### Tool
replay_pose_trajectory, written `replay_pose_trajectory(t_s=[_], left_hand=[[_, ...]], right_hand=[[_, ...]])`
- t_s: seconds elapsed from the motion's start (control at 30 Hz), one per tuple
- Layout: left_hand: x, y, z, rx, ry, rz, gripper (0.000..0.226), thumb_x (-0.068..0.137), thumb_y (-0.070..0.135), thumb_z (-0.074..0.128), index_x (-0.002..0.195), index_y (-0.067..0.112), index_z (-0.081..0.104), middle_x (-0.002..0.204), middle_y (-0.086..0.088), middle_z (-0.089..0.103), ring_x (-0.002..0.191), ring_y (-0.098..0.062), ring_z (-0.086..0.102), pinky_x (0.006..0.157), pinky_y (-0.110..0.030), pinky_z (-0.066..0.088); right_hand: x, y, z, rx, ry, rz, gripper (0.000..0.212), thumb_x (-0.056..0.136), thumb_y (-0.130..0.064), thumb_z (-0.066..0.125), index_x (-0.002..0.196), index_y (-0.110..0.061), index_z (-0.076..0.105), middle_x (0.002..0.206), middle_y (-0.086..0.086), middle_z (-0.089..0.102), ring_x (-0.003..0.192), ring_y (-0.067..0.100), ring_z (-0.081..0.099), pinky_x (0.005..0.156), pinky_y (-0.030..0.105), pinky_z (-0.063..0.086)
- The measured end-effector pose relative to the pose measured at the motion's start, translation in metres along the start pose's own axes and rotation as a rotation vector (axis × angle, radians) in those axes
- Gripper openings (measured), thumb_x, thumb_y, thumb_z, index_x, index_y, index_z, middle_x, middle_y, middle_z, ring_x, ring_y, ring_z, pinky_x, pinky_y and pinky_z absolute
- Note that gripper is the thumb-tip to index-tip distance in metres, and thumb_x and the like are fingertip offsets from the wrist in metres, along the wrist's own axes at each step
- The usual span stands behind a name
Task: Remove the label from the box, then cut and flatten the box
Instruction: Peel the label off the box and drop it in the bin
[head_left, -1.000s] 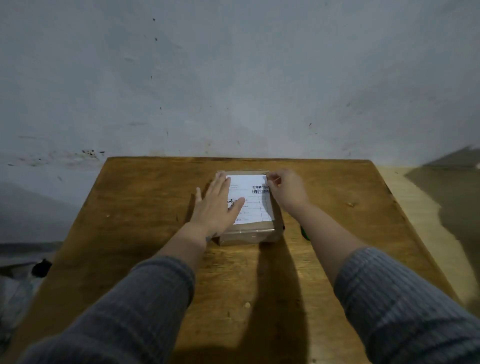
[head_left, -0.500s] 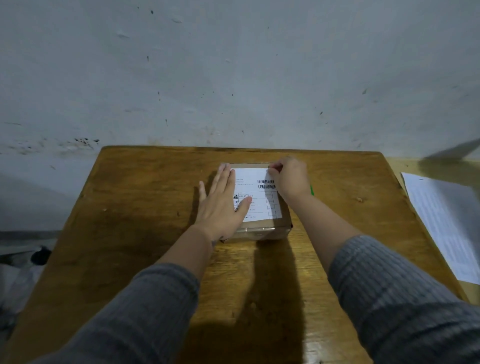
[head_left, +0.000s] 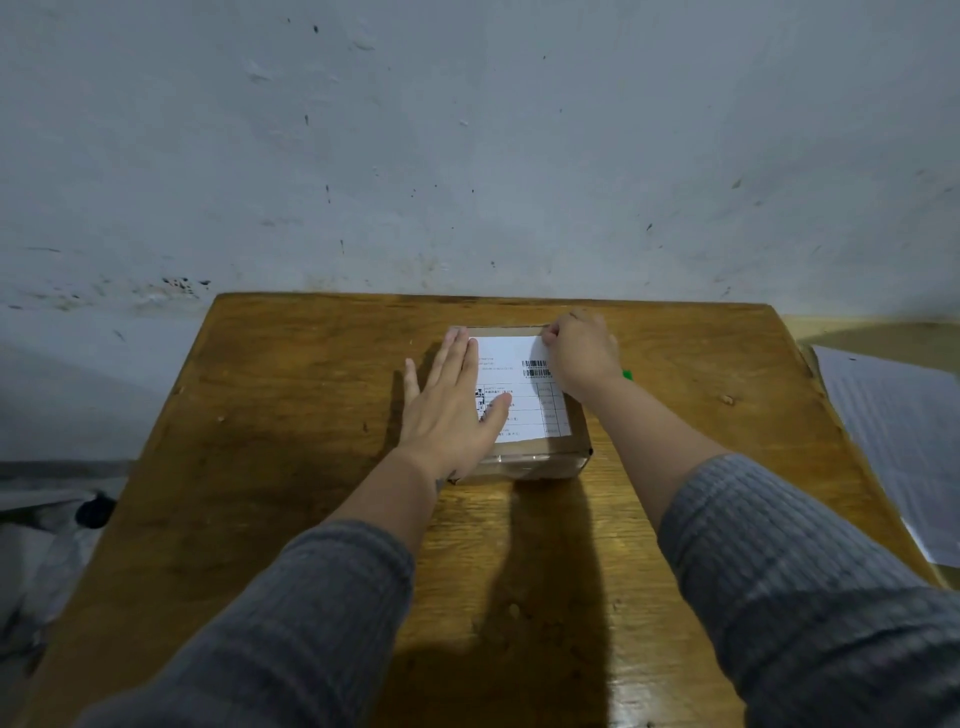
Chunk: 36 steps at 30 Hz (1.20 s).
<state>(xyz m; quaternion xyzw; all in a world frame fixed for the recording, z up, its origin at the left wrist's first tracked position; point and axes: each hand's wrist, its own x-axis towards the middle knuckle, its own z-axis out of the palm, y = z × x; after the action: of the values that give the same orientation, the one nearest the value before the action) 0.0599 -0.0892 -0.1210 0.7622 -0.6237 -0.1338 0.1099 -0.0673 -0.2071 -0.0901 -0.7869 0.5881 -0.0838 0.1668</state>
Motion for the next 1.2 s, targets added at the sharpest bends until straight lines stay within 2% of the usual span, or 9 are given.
replay_pose_trajectory(t_s=[0.13,0.27,0.33,0.5,0.6,0.67,0.83,1.03,1.2], left_hand=[[0.001,0.001,-0.001,0.014,-0.008,-0.006,0.076,0.096,0.057,0.023,0.152,0.016,-0.008,0.160,0.003,-0.018,0.145,-0.009,-0.021,0.118,-0.053,-0.006],[0.000,0.001,-0.002,0.007,-0.001,-0.006,0.077,0.096,0.057,0.024,0.152,0.016,-0.008,0.160,0.002,-0.017,0.145,-0.009,-0.021,0.118,-0.053,-0.006],[-0.001,0.002,-0.003,0.008,0.000,-0.009,0.077,0.096,0.056,0.025,0.152,0.016,-0.008,0.160,0.002,-0.017,0.145,-0.010,-0.020,0.118,-0.053,-0.006],[-0.001,0.002,-0.001,-0.007,0.017,-0.006,0.077,0.096,0.057,0.026,0.152,0.017,-0.009,0.160,0.002,-0.017,0.145,-0.010,-0.020,0.118,-0.053,-0.006],[0.000,0.001,0.001,-0.015,0.020,-0.004,0.077,0.096,0.057,0.026,0.152,0.018,-0.008,0.160,0.003,-0.016,0.145,-0.010,-0.019,0.119,-0.052,-0.005],[0.000,0.002,-0.001,-0.014,0.025,-0.003,0.078,0.095,0.058,0.027,0.152,0.017,-0.006,0.161,0.002,-0.014,0.146,-0.010,-0.017,0.119,-0.050,-0.004],[-0.009,-0.001,-0.009,0.060,0.030,0.025,0.091,0.085,0.075,0.028,0.153,0.016,0.008,0.162,0.001,0.003,0.148,-0.012,-0.004,0.120,-0.048,-0.001],[-0.019,-0.007,-0.007,0.105,-0.076,0.053,0.121,0.064,0.093,0.018,0.151,0.015,-0.014,0.160,0.000,-0.015,0.147,-0.015,-0.016,0.117,-0.054,-0.009],[-0.019,-0.009,-0.001,0.071,-0.060,0.050,0.123,0.064,0.094,0.023,0.151,0.015,-0.014,0.160,0.001,-0.016,0.146,-0.012,-0.018,0.116,-0.053,-0.014]], right_hand=[[-0.010,-0.003,0.000,0.019,0.006,-0.009,0.023,0.098,-0.020,0.037,0.100,-0.016,0.060,0.112,0.001,0.059,0.114,0.023,0.043,0.090,0.037,0.030],[-0.018,-0.007,-0.007,0.376,-0.042,0.063,0.024,0.098,-0.021,0.041,0.075,-0.018,0.049,0.073,-0.007,0.051,0.071,0.015,0.050,0.062,0.024,0.035],[-0.021,-0.009,-0.014,0.470,-0.028,0.068,0.018,0.097,-0.018,0.043,0.083,-0.014,0.053,0.072,-0.007,0.050,0.063,0.006,0.046,0.052,0.020,0.031],[-0.022,-0.009,-0.019,0.525,0.014,0.034,0.014,0.096,-0.015,0.048,0.097,-0.018,0.061,0.075,-0.009,0.054,0.060,0.005,0.047,0.050,0.020,0.035],[-0.020,-0.009,-0.013,0.394,0.020,-0.038,0.018,0.094,-0.024,0.053,0.102,-0.021,0.069,0.089,-0.004,0.065,0.088,0.018,0.058,0.074,0.033,0.051],[-0.018,-0.008,-0.010,0.317,0.031,-0.054,0.018,0.088,-0.030,0.061,0.100,-0.022,0.072,0.090,-0.002,0.069,0.106,0.025,0.054,0.090,0.042,0.048],[-0.013,-0.008,-0.009,0.284,0.069,-0.028,0.011,0.085,-0.031,0.065,0.088,-0.025,0.074,0.078,-0.006,0.063,0.108,0.023,0.051,0.090,0.040,0.044],[-0.021,-0.013,-0.013,0.149,0.136,0.017,0.019,0.084,-0.041,0.063,0.092,-0.027,0.072,0.117,-0.004,0.053,0.118,0.021,0.039,0.097,0.039,0.029],[-0.025,-0.021,-0.026,0.200,0.020,0.029,0.017,0.090,-0.032,0.059,0.075,-0.027,0.064,0.084,-0.006,0.065,0.099,0.018,0.059,0.097,0.034,0.031]])
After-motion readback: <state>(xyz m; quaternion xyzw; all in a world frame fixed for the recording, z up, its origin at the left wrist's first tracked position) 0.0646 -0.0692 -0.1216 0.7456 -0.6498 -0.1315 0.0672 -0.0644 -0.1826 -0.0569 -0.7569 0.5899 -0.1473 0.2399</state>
